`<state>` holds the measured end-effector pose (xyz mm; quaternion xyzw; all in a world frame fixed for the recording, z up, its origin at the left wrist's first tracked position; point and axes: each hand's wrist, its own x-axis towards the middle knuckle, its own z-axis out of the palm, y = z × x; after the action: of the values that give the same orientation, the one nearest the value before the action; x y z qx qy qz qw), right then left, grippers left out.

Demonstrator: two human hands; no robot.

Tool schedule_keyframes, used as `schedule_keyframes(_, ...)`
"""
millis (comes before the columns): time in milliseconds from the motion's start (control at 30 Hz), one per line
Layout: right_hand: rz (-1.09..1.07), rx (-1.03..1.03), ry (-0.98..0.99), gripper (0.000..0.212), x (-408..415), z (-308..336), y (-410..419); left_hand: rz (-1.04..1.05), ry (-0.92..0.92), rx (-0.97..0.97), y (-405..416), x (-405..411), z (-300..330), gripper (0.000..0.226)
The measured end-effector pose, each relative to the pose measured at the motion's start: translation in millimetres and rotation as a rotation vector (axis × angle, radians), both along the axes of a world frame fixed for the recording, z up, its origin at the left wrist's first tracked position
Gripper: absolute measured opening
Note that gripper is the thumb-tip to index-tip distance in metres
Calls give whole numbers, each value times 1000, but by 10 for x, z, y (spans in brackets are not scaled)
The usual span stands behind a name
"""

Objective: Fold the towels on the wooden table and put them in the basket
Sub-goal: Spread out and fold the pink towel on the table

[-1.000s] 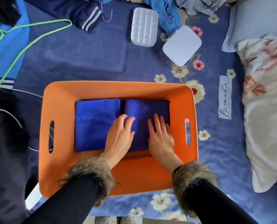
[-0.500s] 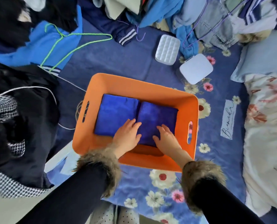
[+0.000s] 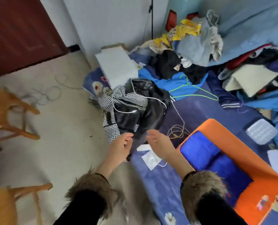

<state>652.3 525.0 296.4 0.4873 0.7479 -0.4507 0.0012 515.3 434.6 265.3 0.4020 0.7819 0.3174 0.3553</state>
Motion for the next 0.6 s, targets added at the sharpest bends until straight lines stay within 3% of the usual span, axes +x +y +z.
schedule_keyframes(233, 377, 70, 94, 28, -2073, 222, -634, 459, -1, 38, -1176, -1650, 294, 27)
schedule_keyframes(433, 497, 9, 149, 25, -3672, 219, -1179, 676, 63, -7, -2074, -2966, 257, 23)
schedule_keyframes(600, 563, 18, 168, 30, -4604, 213, -1331, 783, 39, -14, -2365, -3818, 232, 21)
